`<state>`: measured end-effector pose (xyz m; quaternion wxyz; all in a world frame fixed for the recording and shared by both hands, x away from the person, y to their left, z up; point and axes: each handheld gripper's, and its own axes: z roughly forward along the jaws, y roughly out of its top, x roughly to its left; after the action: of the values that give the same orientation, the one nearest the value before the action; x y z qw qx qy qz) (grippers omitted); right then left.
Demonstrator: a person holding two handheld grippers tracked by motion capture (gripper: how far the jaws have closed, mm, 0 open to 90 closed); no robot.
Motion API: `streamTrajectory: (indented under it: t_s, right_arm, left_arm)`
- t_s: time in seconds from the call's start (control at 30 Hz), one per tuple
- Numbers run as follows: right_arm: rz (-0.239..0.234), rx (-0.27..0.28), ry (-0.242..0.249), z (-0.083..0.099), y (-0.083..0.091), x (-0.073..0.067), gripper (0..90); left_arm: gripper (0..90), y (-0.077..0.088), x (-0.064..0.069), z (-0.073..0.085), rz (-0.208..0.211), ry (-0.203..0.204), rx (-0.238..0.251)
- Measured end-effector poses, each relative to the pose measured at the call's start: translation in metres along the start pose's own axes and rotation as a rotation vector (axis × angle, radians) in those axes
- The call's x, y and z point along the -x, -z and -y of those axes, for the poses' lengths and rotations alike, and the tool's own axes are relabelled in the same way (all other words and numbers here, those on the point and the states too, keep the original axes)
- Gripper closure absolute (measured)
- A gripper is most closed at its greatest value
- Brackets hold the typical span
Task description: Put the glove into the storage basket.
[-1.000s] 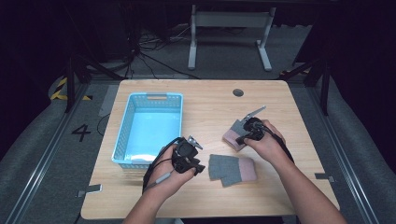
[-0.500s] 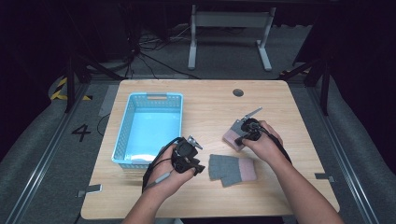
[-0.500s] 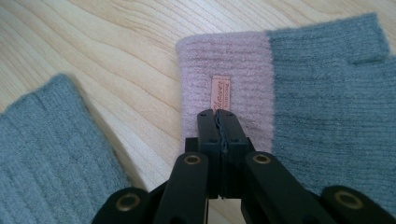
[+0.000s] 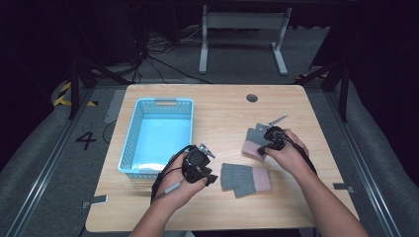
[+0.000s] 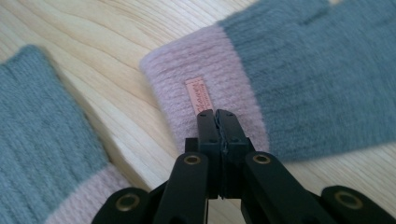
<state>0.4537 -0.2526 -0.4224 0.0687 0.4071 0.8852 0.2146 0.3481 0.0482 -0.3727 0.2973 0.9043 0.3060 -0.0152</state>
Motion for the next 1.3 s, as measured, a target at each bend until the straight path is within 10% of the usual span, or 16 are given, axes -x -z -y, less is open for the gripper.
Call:
streamTrajectory:
  t_s: [1.0,1.3]
  right_arm:
    - [0.068,-0.025,-0.132,0.038,0.025,0.042,90.0]
    - [0.077,0.049,-0.135,0.033,0.037,0.035,84.0]
  left_arm:
    - [66.3,0.002,-0.004,-0.001,-0.002,0.017,0.007]
    - [66.9,0.003,-0.004,-0.001,0.004,0.015,0.006]
